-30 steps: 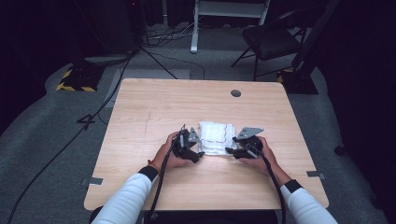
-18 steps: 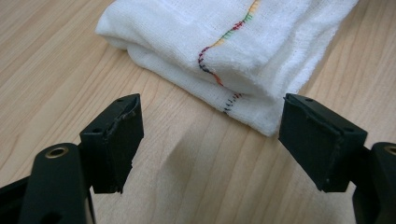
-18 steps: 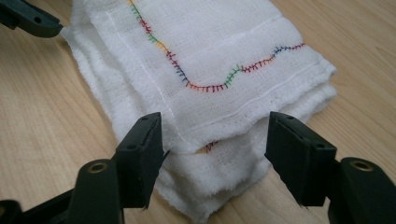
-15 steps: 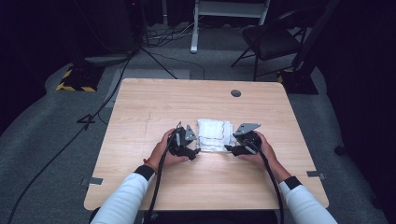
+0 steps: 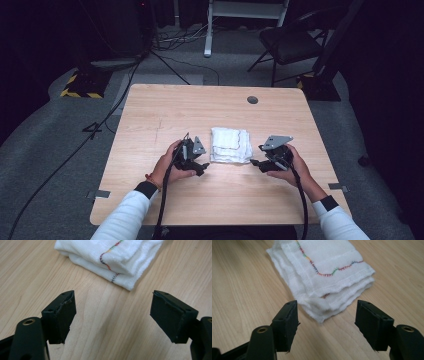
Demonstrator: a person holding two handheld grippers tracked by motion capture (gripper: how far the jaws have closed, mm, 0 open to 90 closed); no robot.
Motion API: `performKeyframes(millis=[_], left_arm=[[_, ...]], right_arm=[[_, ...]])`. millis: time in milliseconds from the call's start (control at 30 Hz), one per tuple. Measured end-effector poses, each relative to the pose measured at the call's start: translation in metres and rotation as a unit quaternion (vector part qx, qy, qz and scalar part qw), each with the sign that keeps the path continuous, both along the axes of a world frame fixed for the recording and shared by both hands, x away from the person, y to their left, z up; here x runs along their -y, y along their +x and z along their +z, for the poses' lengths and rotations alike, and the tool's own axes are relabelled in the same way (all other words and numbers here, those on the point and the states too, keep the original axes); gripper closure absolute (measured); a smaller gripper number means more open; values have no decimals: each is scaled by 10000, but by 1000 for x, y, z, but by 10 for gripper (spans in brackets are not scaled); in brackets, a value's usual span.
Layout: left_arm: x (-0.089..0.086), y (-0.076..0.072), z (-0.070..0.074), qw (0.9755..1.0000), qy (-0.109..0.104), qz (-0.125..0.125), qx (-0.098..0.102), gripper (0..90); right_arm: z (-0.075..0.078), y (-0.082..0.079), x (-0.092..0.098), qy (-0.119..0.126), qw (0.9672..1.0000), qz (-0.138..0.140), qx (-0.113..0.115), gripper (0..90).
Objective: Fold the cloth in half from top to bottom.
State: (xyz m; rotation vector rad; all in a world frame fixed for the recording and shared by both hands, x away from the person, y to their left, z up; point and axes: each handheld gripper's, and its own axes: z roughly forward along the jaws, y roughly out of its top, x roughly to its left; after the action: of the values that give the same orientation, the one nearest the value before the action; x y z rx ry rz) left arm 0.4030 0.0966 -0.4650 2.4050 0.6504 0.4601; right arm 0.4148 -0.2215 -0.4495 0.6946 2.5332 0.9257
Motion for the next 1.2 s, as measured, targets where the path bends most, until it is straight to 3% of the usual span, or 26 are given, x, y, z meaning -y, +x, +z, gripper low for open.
performKeyframes(millis=[167, 667, 833, 1033, 1200], left_arm=[[-9, -10, 0, 9999, 115, -68, 14, 203], [-36, -46, -14, 9985, 506, 170, 86, 187], [-48, -56, -15, 9985, 448, 266, 141, 185], [-62, -65, -17, 9984, 308, 456, 152, 182], [-73, -71, -23, 9981, 263, 560, -14, 181]], right_arm=[[-2, -7, 7, -129, 9999, 0, 36, 347], [-10, -27, 30, -410, 9991, -87, 70, 336], [-16, -38, 47, -461, 9987, -202, 80, 332], [-25, -48, 71, -293, 9986, -441, -54, 328], [-33, -55, 92, -132, 9975, -680, -155, 317]])
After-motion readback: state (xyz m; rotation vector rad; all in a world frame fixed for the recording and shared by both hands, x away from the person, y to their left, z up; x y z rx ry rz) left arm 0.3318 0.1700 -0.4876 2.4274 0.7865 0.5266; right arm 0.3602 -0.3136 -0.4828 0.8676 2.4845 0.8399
